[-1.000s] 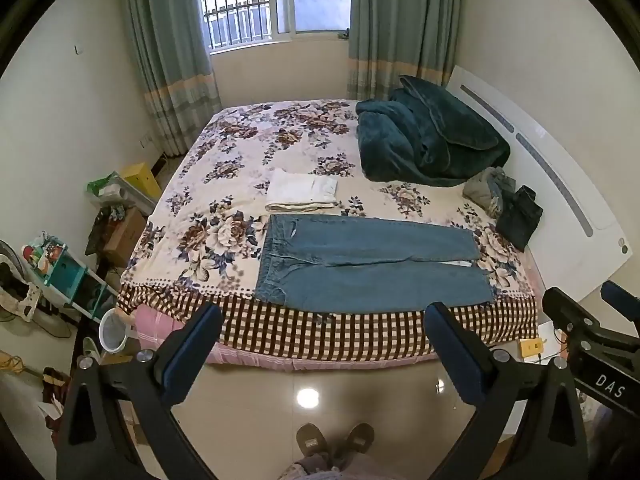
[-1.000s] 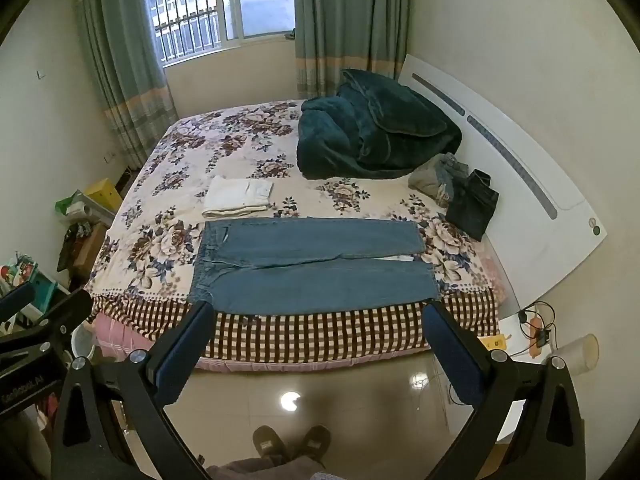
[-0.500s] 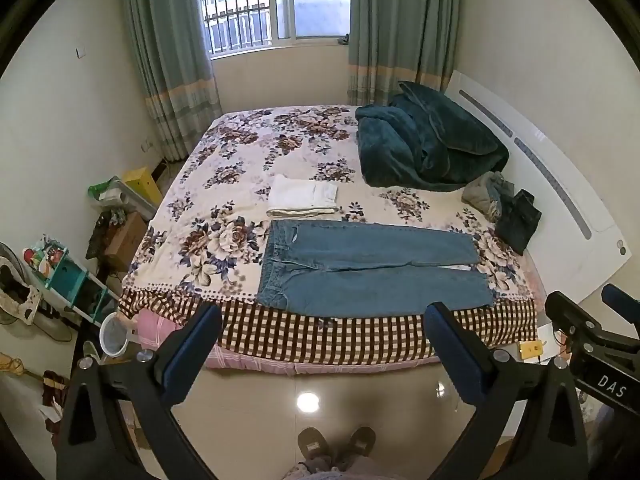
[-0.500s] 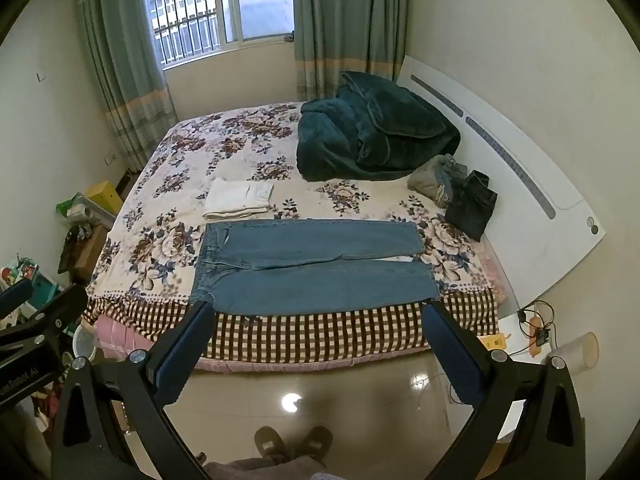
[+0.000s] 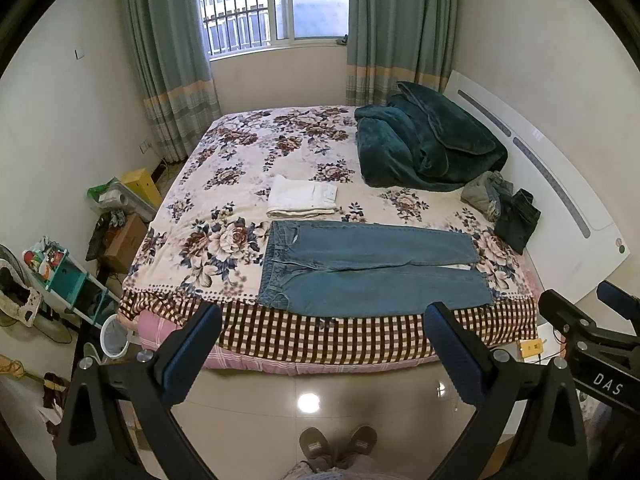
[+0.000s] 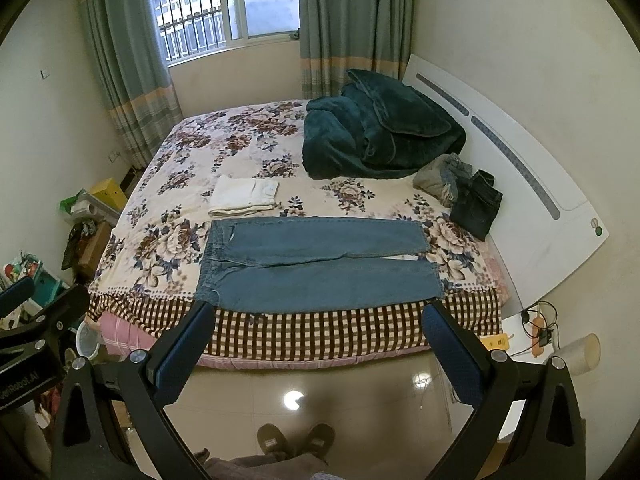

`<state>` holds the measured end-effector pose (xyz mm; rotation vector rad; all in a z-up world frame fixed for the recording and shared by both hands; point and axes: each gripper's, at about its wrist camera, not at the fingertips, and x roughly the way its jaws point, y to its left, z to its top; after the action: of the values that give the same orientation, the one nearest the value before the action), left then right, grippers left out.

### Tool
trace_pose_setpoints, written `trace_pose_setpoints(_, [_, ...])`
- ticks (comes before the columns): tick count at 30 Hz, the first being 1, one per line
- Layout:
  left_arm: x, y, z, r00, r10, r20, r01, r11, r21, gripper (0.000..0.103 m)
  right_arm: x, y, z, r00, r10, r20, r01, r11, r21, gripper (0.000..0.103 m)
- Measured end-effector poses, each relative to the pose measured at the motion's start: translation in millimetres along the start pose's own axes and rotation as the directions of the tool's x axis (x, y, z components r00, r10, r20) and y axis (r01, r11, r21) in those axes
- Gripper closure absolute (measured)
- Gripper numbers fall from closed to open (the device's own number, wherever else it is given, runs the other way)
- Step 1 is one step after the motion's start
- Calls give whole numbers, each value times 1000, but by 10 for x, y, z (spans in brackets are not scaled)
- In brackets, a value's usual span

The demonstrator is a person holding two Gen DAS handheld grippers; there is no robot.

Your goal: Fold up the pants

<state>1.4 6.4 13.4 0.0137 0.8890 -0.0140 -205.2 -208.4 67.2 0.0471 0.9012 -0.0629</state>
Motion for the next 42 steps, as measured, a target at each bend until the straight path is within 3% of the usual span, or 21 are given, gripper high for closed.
trace_pose_setpoints(42, [-69,-72,-15,1000,-3,3,3,1000,-1,0,-39,85,49,1000,-5,1,5,1000,-7,0])
